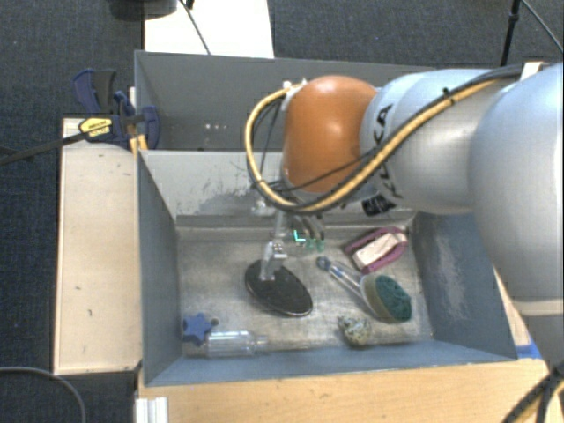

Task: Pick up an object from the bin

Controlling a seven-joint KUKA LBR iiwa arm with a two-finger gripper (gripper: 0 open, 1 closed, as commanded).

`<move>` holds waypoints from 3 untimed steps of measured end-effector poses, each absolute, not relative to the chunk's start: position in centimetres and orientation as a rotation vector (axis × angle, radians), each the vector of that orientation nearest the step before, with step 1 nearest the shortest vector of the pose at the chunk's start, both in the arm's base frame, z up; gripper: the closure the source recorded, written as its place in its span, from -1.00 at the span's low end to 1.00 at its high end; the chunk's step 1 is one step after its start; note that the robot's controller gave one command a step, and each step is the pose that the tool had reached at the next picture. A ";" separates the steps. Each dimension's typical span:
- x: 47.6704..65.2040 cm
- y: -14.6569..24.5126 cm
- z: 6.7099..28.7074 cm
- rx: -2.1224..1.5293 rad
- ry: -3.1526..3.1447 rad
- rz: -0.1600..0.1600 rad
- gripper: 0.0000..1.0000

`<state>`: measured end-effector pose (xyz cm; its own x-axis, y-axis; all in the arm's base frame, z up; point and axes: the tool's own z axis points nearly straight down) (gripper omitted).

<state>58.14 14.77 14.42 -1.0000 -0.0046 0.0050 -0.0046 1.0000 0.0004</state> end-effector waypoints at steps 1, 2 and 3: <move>53.1 9.7 7.1 -0.040 -3.147 -0.006 -1.00; 53.6 9.8 7.5 -0.047 -3.158 -0.007 1.00; 53.7 7.8 22.6 0.026 -3.151 -0.001 1.00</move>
Offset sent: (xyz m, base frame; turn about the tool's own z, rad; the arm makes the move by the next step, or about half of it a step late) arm -0.0507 -0.0512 -0.0742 0.0283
